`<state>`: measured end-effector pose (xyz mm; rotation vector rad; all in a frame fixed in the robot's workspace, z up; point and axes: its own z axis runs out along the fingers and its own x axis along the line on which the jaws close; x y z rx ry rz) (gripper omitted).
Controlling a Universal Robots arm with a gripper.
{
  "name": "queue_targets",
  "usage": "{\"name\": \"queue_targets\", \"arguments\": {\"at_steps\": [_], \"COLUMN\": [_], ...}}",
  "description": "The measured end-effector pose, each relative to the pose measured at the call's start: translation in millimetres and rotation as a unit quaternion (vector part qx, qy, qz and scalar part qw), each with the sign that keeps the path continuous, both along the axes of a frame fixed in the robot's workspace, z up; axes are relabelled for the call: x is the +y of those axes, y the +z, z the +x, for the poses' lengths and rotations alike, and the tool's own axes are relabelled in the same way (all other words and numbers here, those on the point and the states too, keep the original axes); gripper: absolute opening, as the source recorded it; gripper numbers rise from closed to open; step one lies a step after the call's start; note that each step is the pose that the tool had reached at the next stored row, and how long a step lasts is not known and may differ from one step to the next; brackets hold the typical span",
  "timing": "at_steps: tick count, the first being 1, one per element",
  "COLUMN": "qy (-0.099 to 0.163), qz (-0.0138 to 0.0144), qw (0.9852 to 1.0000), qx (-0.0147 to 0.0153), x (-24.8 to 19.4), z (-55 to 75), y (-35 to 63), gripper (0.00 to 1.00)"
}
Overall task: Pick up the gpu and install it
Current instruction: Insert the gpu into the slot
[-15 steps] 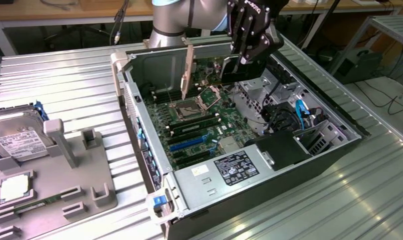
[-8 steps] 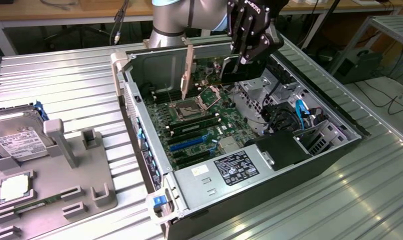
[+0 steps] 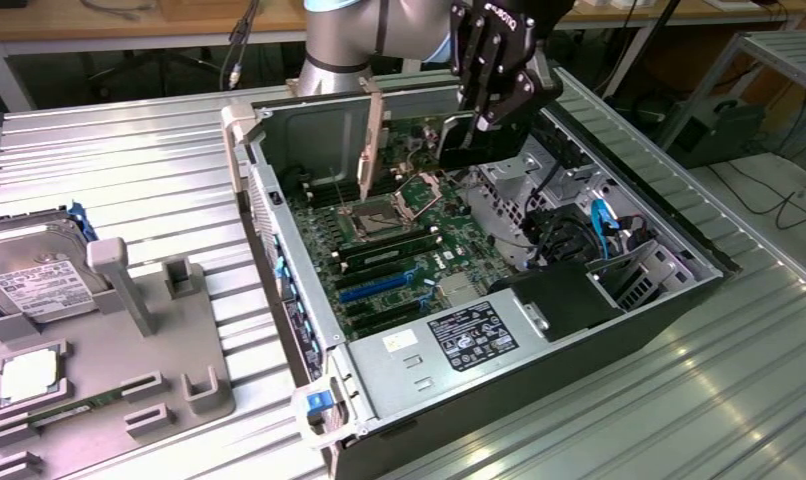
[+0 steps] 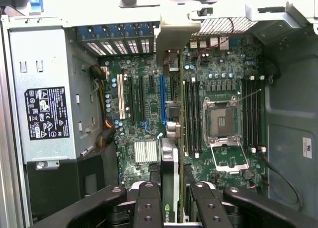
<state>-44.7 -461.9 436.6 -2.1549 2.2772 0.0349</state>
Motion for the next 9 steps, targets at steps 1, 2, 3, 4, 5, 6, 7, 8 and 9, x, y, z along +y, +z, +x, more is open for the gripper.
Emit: {"name": "queue_targets", "arguments": {"at_steps": [1,2,3,4,5,6,7,8,9], "qy": [0.0,0.001,0.003,0.005,0.008,0.012,0.016,0.021,0.024], "qz": [0.0,0.0,0.0,0.0,0.0,-0.0001,0.0,0.0002,0.0009], "qw": [1.0,1.0,1.0,1.0,1.0,0.9999,0.9999,0.9998,0.9997], "qx": [0.001,0.0023,0.0032,0.0037,0.0041,0.0045,0.0046,0.0047,0.0046], "x": [0.0,0.0,0.0,0.0,0.0,0.1,0.1,0.2,0.6], "z": [-0.5,-1.8,-2.2,-2.4,-2.4,-2.5,-2.5,-2.5,-2.5], "y": [-0.5,-1.6,-2.7,-3.5,-4.3,-5.0,-5.9,-6.8,-7.6], "gripper": [0.27,0.27,0.27,0.27,0.27,0.27,0.27,0.27,0.27]}}
